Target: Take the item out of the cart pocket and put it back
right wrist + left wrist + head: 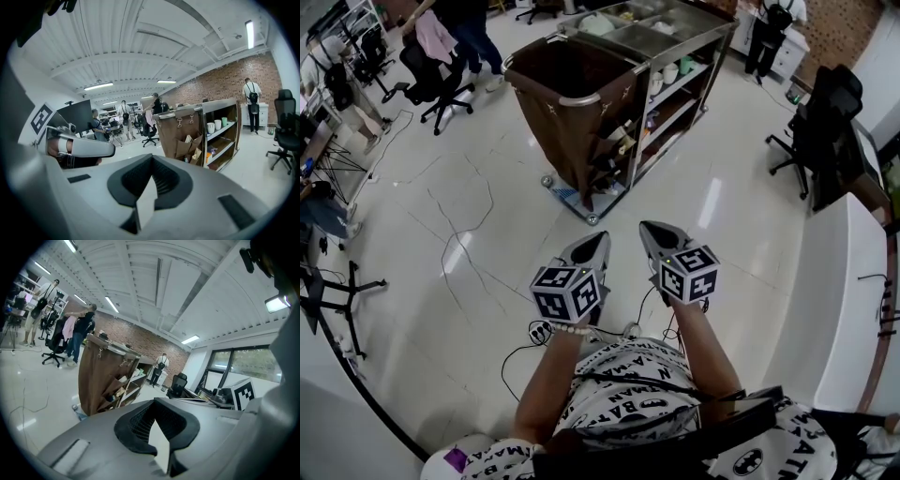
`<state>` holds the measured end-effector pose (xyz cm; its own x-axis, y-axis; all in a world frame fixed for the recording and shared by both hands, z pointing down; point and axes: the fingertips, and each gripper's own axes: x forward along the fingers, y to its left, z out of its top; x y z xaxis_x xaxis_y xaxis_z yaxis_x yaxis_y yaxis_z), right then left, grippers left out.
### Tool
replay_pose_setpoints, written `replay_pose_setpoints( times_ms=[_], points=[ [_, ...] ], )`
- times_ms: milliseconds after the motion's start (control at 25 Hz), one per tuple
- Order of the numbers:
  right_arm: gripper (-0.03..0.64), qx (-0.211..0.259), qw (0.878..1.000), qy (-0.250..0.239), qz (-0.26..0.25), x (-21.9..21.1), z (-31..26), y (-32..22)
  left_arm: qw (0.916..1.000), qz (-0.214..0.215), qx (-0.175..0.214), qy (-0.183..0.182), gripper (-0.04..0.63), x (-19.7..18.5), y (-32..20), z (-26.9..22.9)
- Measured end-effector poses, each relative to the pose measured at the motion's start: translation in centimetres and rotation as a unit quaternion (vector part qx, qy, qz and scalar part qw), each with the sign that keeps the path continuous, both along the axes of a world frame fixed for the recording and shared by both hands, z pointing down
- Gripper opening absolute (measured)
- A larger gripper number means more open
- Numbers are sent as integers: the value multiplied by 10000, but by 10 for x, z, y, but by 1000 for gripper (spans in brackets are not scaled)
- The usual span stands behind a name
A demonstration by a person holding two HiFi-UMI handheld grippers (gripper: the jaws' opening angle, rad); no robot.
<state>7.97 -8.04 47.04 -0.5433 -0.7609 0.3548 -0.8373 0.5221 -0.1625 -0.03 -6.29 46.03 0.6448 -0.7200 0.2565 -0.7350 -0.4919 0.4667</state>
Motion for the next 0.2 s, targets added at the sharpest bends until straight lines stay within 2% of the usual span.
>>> replay_pose_setpoints(
  times_ms=[200],
  points=[
    [2, 19, 10000, 24, -21, -2, -4, -1, 10000, 9, 34, 4, 0, 0, -1, -5]
  ],
)
